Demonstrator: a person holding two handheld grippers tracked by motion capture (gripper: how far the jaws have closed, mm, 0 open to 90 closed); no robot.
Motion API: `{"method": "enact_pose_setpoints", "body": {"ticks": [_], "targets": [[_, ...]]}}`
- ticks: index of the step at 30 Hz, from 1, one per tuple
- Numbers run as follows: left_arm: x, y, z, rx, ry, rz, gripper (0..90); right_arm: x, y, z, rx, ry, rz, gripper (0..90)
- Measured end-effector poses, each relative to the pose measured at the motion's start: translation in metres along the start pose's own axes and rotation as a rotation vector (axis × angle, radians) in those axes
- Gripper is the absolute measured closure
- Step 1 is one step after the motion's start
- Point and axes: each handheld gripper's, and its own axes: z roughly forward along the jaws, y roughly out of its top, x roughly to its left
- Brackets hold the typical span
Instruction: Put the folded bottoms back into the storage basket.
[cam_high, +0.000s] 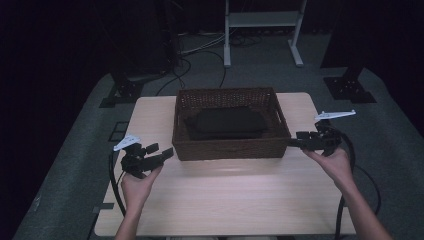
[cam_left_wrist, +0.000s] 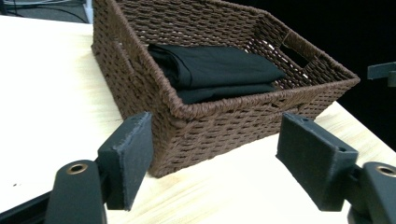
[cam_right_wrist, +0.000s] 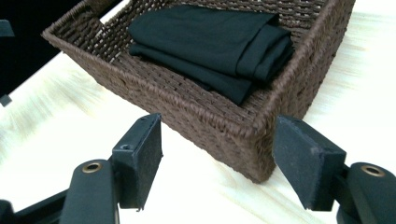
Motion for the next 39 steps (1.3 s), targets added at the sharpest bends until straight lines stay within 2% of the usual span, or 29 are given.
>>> {"method": "enact_pose_setpoints", "body": {"ticks": [3, 16, 28, 39], "targets": [[0.001, -0.005, -0.004, -0.009, 0.016, 0.006, 23.7, -0.001, -0.006, -0.001, -0.006, 0.002, 0.004, 31.3], [0.006, -0.023, -0.011, -0.009, 0.019, -0.014, 23.1, -0.006, -0.027, -0.004, -0.002, -0.002, 0.022, 29.8], [0.003, -0.040, -0.013, -0.003, 0.037, 0.008, 22.0, -0.012, -0.049, -0.009, -0.019, 0.010, 0.057, 28.6], [0.005, -0.051, -0.015, -0.010, 0.039, 0.003, 20.8, -0.017, -0.068, -0.012, -0.031, 0.011, 0.086, 28.0]]}}
